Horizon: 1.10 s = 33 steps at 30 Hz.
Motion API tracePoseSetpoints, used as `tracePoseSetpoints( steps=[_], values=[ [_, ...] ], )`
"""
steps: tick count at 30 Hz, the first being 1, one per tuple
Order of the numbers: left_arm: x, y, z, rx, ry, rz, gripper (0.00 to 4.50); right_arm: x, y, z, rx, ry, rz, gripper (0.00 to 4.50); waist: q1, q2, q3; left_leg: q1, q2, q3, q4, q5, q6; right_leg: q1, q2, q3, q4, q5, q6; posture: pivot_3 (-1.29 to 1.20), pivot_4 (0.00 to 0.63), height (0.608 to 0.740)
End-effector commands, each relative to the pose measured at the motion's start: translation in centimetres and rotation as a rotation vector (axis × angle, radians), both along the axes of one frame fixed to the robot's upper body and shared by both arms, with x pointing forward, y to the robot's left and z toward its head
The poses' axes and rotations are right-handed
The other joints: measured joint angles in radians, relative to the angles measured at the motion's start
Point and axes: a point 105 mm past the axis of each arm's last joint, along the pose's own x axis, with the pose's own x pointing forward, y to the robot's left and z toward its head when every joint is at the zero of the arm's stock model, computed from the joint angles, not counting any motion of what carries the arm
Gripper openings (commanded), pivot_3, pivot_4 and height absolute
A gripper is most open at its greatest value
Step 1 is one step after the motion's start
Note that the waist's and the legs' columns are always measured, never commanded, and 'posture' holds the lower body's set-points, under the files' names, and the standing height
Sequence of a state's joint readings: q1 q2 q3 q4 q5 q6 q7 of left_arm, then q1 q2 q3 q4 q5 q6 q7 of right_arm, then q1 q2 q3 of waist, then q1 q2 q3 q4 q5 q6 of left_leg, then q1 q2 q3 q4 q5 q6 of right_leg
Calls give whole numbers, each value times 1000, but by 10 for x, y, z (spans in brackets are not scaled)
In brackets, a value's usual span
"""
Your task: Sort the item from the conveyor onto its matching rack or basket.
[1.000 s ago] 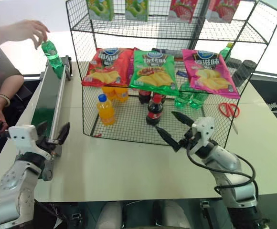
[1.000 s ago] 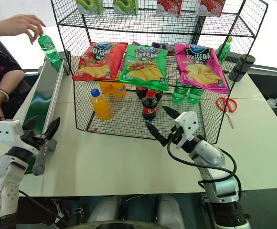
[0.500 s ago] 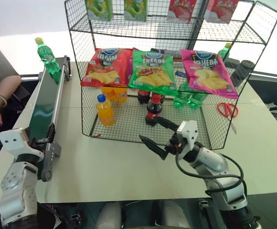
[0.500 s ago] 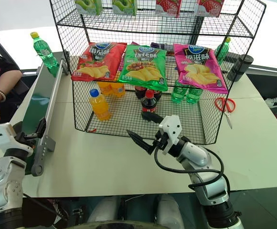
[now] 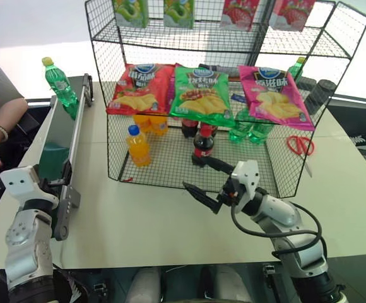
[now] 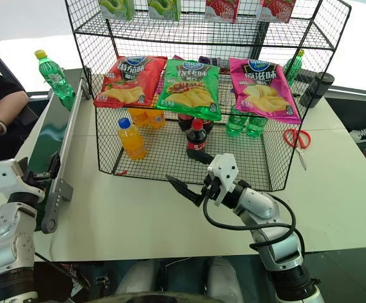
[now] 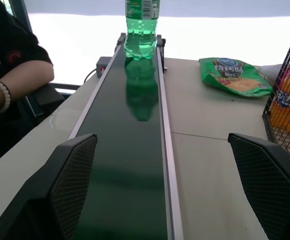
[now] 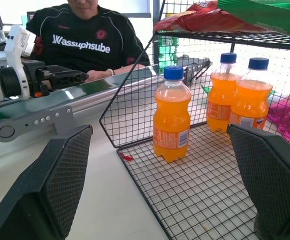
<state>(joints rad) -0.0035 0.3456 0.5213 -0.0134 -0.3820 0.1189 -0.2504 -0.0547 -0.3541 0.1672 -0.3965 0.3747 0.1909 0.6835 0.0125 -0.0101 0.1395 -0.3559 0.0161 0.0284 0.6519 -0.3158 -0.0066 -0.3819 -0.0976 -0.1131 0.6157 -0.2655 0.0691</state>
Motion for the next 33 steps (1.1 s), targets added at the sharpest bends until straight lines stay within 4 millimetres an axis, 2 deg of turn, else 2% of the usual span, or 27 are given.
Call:
tracePoseSetpoints(
  steps=[1,33],
  values=[
    [-1,2,10,27,-40,19,4500,-7,5,12,27,-48,35,4481,0,0,0,0,0,0,0,0,0,0,0,0,0,0,0,0,150,730],
    [5,6,10,52,-69,91,4500,-6,7,9,27,-34,31,4481,0,0,0,0,0,0,0,0,0,0,0,0,0,0,0,0,150,730]
  ],
)
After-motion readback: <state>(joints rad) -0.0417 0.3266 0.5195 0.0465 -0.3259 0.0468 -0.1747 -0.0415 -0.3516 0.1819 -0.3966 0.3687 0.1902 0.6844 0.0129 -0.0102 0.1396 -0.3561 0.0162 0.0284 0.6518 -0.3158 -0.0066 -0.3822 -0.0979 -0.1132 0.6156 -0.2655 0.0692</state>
